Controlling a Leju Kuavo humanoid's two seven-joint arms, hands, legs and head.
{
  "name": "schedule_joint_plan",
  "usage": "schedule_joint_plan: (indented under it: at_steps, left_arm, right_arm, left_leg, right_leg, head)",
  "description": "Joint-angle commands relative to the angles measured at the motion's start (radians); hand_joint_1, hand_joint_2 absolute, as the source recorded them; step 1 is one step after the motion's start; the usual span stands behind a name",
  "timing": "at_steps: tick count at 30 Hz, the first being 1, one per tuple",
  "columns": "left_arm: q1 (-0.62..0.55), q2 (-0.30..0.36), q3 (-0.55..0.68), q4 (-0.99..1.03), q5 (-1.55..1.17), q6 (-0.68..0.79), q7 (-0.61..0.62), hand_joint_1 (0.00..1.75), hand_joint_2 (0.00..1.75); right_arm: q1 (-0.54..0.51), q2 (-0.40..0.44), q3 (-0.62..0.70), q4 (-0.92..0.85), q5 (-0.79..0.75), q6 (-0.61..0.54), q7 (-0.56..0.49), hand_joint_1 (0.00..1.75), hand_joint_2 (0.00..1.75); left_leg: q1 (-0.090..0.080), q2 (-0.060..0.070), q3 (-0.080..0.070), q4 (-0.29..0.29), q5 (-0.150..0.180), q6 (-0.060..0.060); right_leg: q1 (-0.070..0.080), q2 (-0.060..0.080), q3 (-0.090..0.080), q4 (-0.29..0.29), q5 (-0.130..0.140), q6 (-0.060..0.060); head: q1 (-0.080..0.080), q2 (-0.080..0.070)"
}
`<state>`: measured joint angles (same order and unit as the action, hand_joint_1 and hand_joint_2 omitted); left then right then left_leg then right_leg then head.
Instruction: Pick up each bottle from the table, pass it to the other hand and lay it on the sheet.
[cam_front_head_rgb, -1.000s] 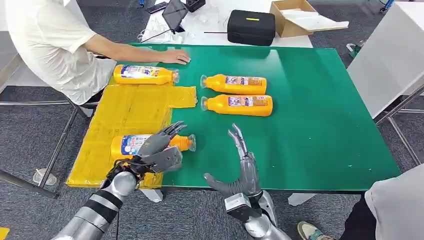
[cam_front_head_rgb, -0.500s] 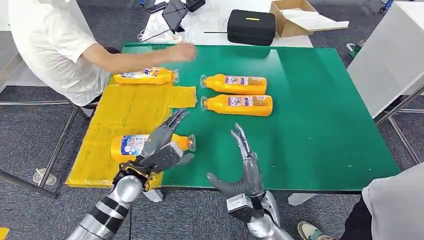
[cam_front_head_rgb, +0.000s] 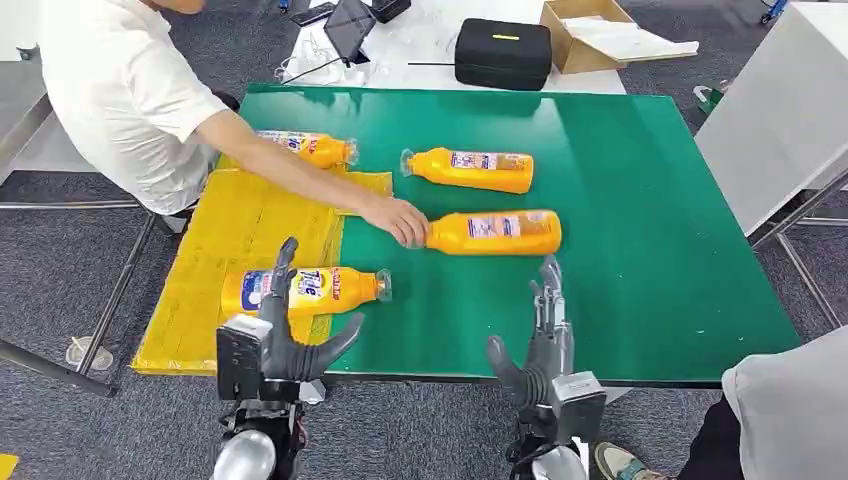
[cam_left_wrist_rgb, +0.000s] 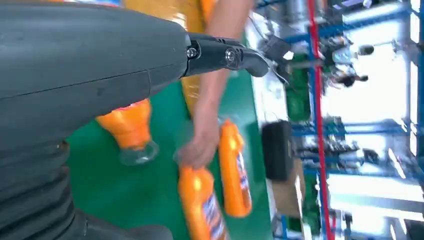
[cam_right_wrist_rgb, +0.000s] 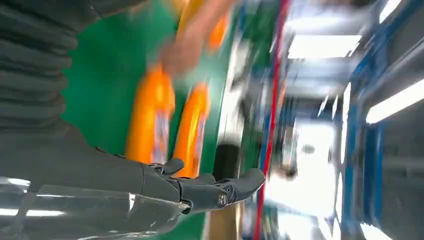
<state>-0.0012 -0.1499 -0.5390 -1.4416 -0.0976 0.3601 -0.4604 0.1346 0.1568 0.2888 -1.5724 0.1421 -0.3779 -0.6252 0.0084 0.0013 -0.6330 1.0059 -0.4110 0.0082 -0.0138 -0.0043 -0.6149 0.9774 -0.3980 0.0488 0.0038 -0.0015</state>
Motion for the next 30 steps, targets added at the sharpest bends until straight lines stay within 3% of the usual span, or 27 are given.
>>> schedule_joint_plan:
  at_steps: [1,2,4,5,7,11,13,22,30]
  left_arm:
    - [0.013,0.01,-0.018,0.02,0.031,0.007,0.014,0.0,1.75]
    - [-0.018,0.007,-0.039,0.066,0.054,-0.019,0.026,0.0,1.75]
    - [-0.048,-0.003,-0.048,0.117,0.072,-0.017,0.014,0.0,1.75]
    - [-0.064,-0.003,-0.064,0.141,0.072,-0.023,0.014,0.0,1.75]
    - [-0.068,-0.003,-0.072,0.148,0.066,-0.022,0.008,0.0,1.75]
    - [-0.076,-0.001,-0.1,0.161,0.054,-0.023,0.002,0.0,1.75]
    - [-0.076,-0.001,-0.1,0.161,0.054,-0.023,0.002,0.0,1.75]
    - [-0.102,-0.004,-0.121,0.151,0.044,-0.014,0.007,0.0,1.75]
    - [-0.134,-0.014,-0.143,0.18,0.05,-0.022,0.003,0.0,1.75]
  right_arm:
    - [-0.05,-0.036,-0.059,0.168,0.514,-0.32,0.022,0.0,1.75]
    - [-0.085,-0.054,-0.132,0.231,0.732,-0.32,0.048,0.0,1.75]
    - [-0.131,-0.065,-0.185,0.317,0.723,-0.32,-0.018,0.0,1.75]
    - [-0.151,-0.064,-0.238,0.35,0.866,-0.32,-0.009,0.0,1.75]
    - [-0.164,-0.067,-0.244,0.38,0.84,-0.32,-0.019,0.0,1.75]
    - [-0.199,-0.083,-0.284,0.434,1.005,-0.32,0.035,0.0,1.75]
    - [-0.199,-0.083,-0.284,0.434,1.005,-0.32,0.035,0.0,1.75]
    - [-0.39,-0.17,-0.179,0.758,0.914,-0.32,0.093,0.0,1.75]
    - [-0.467,-0.176,-0.19,0.876,0.983,-0.32,0.125,0.0,1.75]
  left_leg:
    - [0.001,0.001,0.006,-0.001,-0.002,0.0]
    - [0.001,0.001,0.005,-0.001,-0.001,0.0]
    - [0.001,-0.002,0.005,-0.002,0.001,0.001]
    - [0.001,-0.002,0.007,-0.003,0.0,0.001]
    - [0.001,-0.002,0.005,-0.002,0.001,0.001]
    - [0.0,-0.001,0.007,-0.001,0.0,0.002]
    - [0.0,-0.002,0.004,-0.001,0.001,0.001]
    - [0.0,0.003,0.005,0.0,0.0,0.002]
    - [0.0,0.001,0.006,0.0,0.0,0.002]
  right_leg:
    - [0.001,0.001,0.007,-0.002,-0.001,-0.002]
    - [0.001,0.001,0.006,-0.002,-0.001,-0.001]
    - [0.001,-0.001,0.006,-0.004,0.001,0.0]
    - [0.001,-0.001,0.008,-0.004,0.0,-0.001]
    - [0.001,-0.002,0.006,-0.003,0.001,-0.001]
    - [0.0,-0.001,0.008,-0.003,0.0,-0.001]
    - [0.0,-0.002,0.006,-0.002,0.001,0.0]
    - [0.0,0.003,0.005,-0.002,0.001,0.0]
    - [0.0,0.001,0.006,-0.001,0.0,-0.001]
  head:
    - [0.0,0.0]
    - [0.0,0.0]
    - [0.0,0.0]
    - [0.0,0.0]
    - [0.0,0.0]
    - [0.0,0.0]
    - [0.0,0.0]
    - [0.0,0.0]
    - [0.0,0.0]
